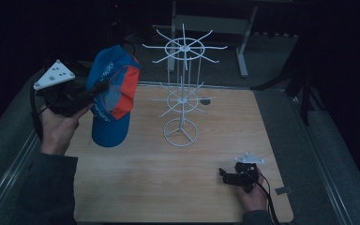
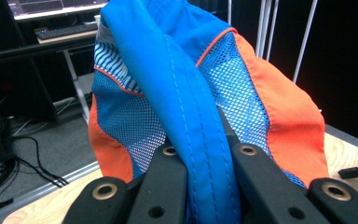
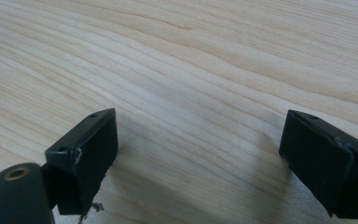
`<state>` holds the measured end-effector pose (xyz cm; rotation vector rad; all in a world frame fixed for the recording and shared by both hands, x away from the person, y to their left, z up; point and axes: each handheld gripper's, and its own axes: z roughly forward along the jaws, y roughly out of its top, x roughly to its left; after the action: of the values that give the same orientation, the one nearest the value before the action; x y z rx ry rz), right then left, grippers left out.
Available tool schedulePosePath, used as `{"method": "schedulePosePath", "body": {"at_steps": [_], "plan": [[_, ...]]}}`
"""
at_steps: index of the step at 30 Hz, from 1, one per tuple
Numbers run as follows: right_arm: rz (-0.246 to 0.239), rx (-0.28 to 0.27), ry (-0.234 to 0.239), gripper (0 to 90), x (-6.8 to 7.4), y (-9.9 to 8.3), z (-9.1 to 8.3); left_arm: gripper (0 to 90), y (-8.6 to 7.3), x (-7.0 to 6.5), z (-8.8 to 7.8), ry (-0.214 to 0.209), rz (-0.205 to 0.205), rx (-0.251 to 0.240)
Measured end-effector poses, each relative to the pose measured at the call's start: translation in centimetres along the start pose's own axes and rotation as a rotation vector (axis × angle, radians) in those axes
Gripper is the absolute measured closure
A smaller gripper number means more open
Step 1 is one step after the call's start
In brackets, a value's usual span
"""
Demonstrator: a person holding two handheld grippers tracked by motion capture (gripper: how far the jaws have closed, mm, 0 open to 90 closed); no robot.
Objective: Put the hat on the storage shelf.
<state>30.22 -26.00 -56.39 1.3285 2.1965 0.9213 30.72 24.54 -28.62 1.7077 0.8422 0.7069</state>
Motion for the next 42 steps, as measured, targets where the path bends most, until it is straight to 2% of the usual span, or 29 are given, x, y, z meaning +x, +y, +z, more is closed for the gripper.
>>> {"method": "schedulePosePath", "body": {"at_steps": [35, 42], "plan": [[0.000, 0.000, 0.000, 11.3, 0.0, 0.0, 0.0, 88.5, 0.9, -0.4, -0.7, -0.007, 0.003, -0.069], [0.000, 0.000, 0.000, 11.3, 0.0, 0.0, 0.0, 88.5, 1.2, -0.3, -0.5, -0.005, -0.013, -0.089]]}}
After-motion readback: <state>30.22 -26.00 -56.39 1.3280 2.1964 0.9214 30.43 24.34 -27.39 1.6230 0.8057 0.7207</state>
